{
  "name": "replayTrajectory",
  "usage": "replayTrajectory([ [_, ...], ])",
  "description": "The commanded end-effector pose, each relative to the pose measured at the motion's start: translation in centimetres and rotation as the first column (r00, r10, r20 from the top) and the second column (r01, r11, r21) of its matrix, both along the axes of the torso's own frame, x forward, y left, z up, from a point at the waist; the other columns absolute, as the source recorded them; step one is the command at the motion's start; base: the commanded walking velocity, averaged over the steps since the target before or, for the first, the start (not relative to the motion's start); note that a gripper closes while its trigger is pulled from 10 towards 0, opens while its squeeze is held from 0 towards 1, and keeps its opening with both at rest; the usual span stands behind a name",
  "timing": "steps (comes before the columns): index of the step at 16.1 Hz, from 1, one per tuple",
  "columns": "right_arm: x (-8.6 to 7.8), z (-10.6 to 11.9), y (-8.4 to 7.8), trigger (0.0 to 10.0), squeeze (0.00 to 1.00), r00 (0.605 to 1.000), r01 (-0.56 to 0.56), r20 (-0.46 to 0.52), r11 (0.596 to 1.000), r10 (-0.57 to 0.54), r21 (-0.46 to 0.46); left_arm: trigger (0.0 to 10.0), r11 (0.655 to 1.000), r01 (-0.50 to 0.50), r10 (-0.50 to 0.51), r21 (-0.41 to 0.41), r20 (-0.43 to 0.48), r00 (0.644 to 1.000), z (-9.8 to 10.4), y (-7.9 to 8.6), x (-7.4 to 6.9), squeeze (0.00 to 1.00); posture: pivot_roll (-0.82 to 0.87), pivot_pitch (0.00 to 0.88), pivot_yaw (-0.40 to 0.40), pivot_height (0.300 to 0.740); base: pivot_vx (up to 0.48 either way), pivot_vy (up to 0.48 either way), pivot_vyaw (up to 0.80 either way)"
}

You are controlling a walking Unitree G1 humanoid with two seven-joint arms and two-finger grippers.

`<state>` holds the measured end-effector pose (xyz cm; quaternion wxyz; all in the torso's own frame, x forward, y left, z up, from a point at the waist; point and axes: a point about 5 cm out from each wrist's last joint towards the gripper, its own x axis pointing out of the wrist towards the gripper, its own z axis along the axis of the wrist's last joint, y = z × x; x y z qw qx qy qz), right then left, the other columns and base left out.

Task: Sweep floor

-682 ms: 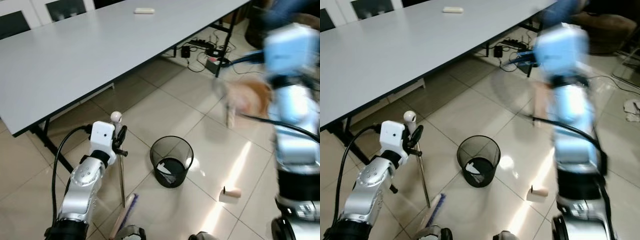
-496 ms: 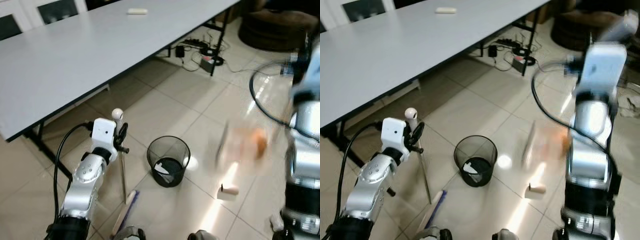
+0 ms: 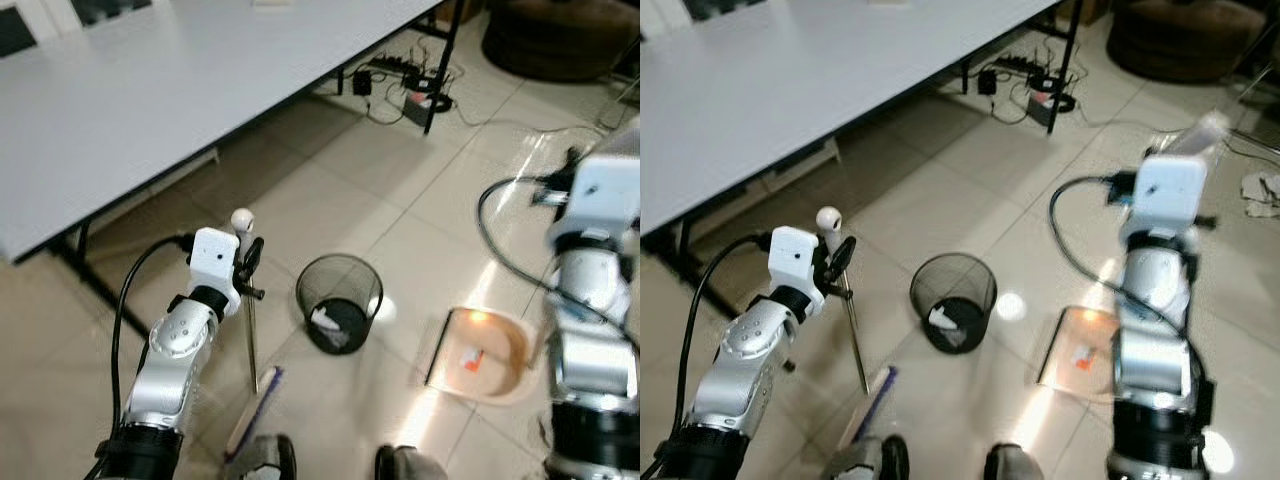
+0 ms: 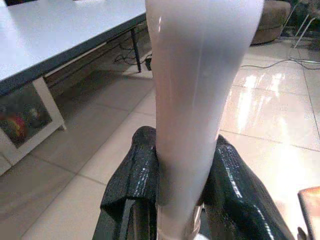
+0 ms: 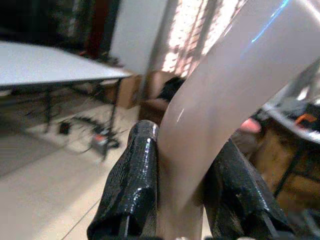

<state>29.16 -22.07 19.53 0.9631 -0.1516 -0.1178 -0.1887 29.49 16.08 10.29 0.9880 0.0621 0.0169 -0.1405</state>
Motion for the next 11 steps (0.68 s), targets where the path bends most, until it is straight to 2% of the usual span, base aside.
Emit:
replayTrajectory([
  [1, -0.2, 0.3, 0.5, 10.0, 0.00, 0.999, -0.034, 0.024, 0.999, 0.034, 0.020, 10.0, 1.000, 0.008, -0.008, 0.016, 0.025, 1.000, 0.7, 0.0, -0.1, 0.00, -0.05, 0.090, 0.045, 0.740, -0.322, 0.000, 0.00],
  [3, -0.4, -0.2, 0.7, 10.0, 0.00, 0.999, -0.042, 0.009, 0.999, 0.041, 0.014, 10.0, 1.000, 0.007, -0.007, 0.015, 0.025, 1.000, 0.7, 0.0, -0.2, 0.00, -0.05, 0.089, 0.044, 0.740, -0.322, 0.000, 0.00],
  [6, -0.8, -1.1, 0.5, 10.0, 0.00, 0.999, -0.038, -0.005, 0.994, 0.038, 0.100, 10.0, 0.999, 0.023, -0.024, 0.031, 0.029, 0.999, 0.8, -0.2, -0.3, 0.00, -0.04, 0.075, 0.048, 0.740, -0.321, 0.000, 0.00],
  [10, -1.1, -1.8, 0.9, 10.0, 0.00, 0.998, -0.053, -0.017, 0.989, 0.056, 0.136, 10.0, 0.999, 0.029, -0.030, 0.033, 0.027, 0.999, 0.8, 0.0, -0.3, 0.00, -0.04, 0.053, 0.051, 0.740, -0.324, 0.000, 0.00],
  [11, -1.1, -1.9, 0.9, 10.0, 0.00, 0.998, -0.056, -0.018, 0.988, 0.059, 0.145, 10.0, 0.999, 0.032, -0.033, 0.032, 0.027, 0.999, 0.8, -0.1, -0.3, 0.00, -0.04, 0.048, 0.051, 0.740, -0.326, 0.000, -0.49],
])
